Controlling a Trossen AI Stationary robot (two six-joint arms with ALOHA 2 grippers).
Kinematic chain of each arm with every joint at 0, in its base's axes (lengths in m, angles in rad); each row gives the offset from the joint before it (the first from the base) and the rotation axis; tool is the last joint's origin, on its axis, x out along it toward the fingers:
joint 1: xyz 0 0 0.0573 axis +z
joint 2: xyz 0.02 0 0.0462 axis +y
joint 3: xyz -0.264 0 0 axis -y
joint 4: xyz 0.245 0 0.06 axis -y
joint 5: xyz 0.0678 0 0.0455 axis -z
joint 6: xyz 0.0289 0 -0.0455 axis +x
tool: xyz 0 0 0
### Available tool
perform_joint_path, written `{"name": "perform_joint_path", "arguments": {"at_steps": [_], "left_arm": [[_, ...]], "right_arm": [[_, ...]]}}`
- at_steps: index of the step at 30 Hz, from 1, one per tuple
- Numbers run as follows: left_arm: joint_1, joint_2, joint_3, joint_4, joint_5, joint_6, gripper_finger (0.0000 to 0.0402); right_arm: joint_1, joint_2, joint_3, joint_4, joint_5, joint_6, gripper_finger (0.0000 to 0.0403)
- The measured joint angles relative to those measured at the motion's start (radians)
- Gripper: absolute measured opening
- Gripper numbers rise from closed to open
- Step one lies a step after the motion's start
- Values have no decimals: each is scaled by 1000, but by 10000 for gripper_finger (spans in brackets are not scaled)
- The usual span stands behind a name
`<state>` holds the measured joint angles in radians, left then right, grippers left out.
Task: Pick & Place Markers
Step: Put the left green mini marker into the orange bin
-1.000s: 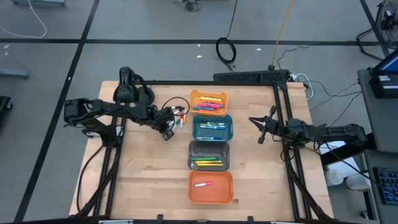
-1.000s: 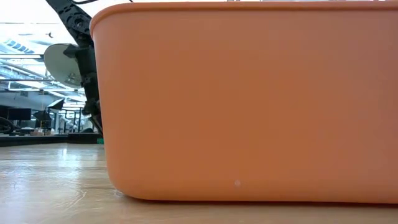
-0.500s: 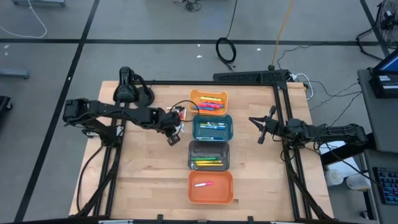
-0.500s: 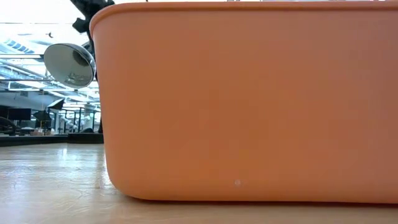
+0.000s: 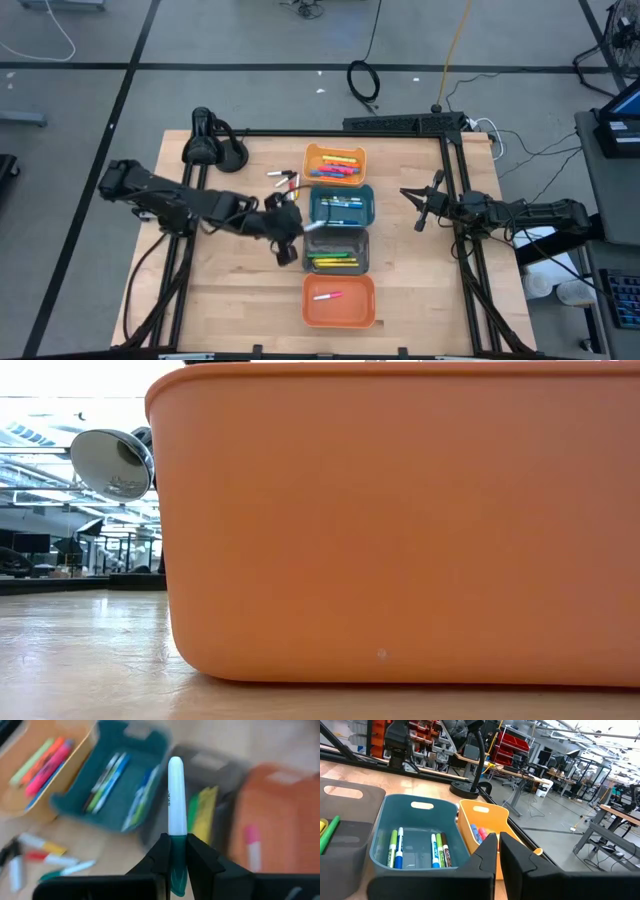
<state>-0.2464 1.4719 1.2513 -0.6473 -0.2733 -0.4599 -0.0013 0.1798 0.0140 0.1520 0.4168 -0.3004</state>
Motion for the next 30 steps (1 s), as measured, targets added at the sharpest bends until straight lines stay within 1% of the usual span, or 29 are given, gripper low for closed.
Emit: {"name": "perform_joint_path", "arguments": {"at_steps": [5, 8, 12, 15, 18, 21, 25, 30], "left_arm": [[-129, 2, 91, 85, -27, -46, 39], [-200, 38, 148, 126, -41, -25, 39], [-262, 135, 255, 108, -91, 6, 39], [-275, 237, 368, 24, -99, 6, 39], [-274, 349, 480, -86, -61, 10, 39], [-265, 444, 550, -128, 5, 42, 39], [-254, 536, 572, -137, 91, 78, 39], [-244, 610, 572, -164, 116, 71, 39]], "right_arm": [[0, 0, 0, 0, 0, 0, 11], [0, 0, 0, 0, 0, 0, 11], [0, 0, 0, 0, 0, 0, 11], [0, 0, 0, 0, 0, 0, 11], [0, 0, 0, 0, 0, 0, 11], [0, 0, 0, 0, 0, 0, 11], [0, 0, 0, 0, 0, 0, 11], [0, 0, 0, 0, 0, 0, 11]]}}
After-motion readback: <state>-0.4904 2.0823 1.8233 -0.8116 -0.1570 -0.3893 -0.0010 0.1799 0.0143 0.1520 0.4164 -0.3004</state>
